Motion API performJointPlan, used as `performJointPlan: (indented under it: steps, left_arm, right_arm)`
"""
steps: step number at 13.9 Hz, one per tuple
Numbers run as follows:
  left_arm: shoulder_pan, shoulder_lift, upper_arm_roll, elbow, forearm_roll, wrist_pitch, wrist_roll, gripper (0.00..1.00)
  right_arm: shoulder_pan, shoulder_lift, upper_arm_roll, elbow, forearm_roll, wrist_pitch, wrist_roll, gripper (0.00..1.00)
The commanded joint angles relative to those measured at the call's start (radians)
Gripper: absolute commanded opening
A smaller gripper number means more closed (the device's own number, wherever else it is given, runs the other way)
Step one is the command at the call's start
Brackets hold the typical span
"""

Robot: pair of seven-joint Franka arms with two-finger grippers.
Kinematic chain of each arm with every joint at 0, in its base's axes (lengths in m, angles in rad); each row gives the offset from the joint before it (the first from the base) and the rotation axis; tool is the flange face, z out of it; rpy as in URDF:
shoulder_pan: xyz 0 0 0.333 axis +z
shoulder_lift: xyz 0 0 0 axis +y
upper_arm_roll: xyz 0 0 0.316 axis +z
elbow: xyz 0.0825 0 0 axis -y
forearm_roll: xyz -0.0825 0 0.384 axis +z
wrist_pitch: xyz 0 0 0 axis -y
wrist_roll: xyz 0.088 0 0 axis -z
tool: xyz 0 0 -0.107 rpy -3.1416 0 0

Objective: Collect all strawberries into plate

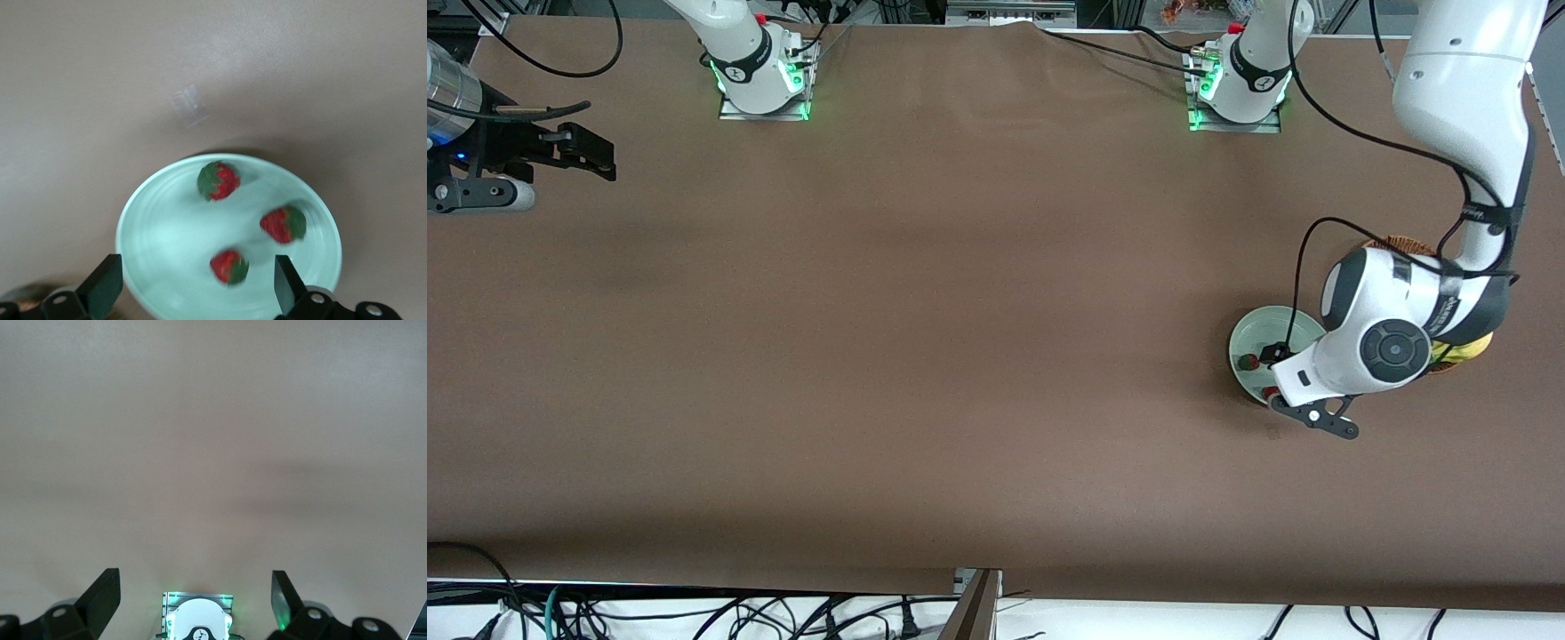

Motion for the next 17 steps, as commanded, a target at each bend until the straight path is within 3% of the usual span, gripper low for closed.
performJointPlan:
  steps: [1,4,6,8,15,17]
  left_arm:
    - [-0.004,-0.165,-0.01,0.027,0.006,-0.152,0.014,1.0]
    - [-0.004,-0.281,-0.013,0.125,-0.014,-0.296,0.011,1.0]
    - [0.002,-0.287,-0.007,0.266,-0.117,-0.37,0.002,1.0]
    - [0.013,-0.281,0.009,0.327,-0.161,-0.392,0.003,1.0]
    - [0.006,-0.33,0.012,0.299,-0.183,-0.448,-0.089,1.0]
    - [-0.004,-0.457,0.044,0.114,-0.221,-0.391,-0.118,1.0]
  right_arm:
    - [-0.009,-0.005,0.011,0.0,-0.012,-0.005,-0.006,1.0]
    - [-0.007,-0.005,0.012,0.0,-0.012,-0.005,-0.003,1.0]
    - [-0.007,-0.005,0.012,0.002,-0.01,-0.007,-0.003,1.0]
    - [-0.007,-0.005,0.012,0.002,-0.01,-0.005,-0.003,1.0]
    - [-0.007,-0.005,0.012,0.002,-0.008,-0.005,-0.012,1.0]
    - [-0.007,-0.005,0.012,0.002,-0.008,-0.005,-0.012,1.0]
